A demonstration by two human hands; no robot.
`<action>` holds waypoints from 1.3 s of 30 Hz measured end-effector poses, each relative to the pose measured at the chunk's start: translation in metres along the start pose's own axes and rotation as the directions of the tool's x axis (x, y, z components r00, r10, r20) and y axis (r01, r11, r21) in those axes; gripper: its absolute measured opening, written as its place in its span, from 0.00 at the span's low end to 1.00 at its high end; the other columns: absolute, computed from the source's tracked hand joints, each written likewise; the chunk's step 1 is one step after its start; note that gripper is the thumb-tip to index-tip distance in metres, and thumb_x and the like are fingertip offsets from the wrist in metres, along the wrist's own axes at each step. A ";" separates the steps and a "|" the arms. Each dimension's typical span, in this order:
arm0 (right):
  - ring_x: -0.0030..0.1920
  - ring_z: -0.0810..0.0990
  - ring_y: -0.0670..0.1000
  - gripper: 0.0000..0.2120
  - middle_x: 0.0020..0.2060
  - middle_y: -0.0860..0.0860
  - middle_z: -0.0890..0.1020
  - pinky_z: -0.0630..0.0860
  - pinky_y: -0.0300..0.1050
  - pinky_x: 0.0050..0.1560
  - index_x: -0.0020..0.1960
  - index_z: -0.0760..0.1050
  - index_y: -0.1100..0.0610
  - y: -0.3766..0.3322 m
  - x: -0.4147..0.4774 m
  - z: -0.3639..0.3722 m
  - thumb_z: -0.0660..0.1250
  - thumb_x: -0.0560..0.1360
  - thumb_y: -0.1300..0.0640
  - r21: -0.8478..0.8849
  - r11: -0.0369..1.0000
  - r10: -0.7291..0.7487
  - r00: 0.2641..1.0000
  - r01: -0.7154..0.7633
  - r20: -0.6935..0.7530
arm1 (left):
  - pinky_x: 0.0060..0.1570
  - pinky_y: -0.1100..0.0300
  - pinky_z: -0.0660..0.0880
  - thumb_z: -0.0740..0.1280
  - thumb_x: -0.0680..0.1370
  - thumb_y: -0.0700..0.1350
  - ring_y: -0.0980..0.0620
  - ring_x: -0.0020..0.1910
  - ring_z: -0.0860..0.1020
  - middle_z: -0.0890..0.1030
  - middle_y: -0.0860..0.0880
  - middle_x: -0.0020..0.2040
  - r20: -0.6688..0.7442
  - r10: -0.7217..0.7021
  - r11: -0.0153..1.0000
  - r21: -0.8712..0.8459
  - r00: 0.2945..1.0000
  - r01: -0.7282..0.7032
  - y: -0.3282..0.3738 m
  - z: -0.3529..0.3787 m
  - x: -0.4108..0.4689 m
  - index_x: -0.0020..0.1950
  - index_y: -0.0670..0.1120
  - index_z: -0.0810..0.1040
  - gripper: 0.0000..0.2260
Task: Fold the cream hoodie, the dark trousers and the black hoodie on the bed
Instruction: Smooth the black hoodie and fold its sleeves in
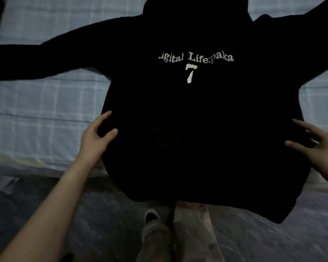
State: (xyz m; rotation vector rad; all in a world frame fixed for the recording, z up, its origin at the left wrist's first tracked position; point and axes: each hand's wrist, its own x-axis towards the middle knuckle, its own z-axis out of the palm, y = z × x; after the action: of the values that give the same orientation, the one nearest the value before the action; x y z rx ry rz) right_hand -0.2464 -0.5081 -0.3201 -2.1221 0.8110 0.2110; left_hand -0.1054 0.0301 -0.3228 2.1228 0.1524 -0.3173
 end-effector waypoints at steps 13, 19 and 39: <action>0.78 0.58 0.62 0.28 0.78 0.59 0.62 0.54 0.60 0.77 0.78 0.63 0.52 -0.114 0.010 0.097 0.58 0.79 0.49 -0.502 0.772 -0.518 0.843 0.389 -0.144 | 0.75 0.42 0.52 0.53 0.82 0.55 0.41 0.78 0.57 0.60 0.45 0.79 0.121 0.432 0.594 0.707 0.894 -0.383 0.054 0.074 0.040 0.79 0.49 0.60 0.26; 0.80 0.51 0.54 0.27 0.80 0.50 0.58 0.46 0.58 0.79 0.80 0.53 0.44 -0.118 0.036 0.158 0.49 0.82 0.44 -0.569 0.727 -0.458 0.889 0.384 0.015 | 0.77 0.43 0.49 0.49 0.82 0.56 0.46 0.79 0.54 0.58 0.49 0.80 0.173 0.338 0.567 0.748 0.925 -0.346 0.025 0.099 0.061 0.80 0.52 0.56 0.26; 0.80 0.54 0.53 0.28 0.78 0.51 0.63 0.48 0.55 0.79 0.79 0.62 0.53 -0.313 0.037 0.283 0.60 0.79 0.54 -0.350 0.741 -0.599 0.800 0.573 0.042 | 0.76 0.45 0.52 0.64 0.75 0.53 0.46 0.78 0.59 0.67 0.50 0.76 0.285 0.360 0.790 0.414 0.888 -0.453 0.039 0.083 0.064 0.74 0.51 0.69 0.26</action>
State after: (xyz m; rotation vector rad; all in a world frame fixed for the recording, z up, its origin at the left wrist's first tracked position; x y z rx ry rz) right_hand 0.0112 -0.1722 -0.3118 -2.6237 0.0979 -0.0740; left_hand -0.0491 -0.0612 -0.3524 2.5132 -0.5544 -0.3176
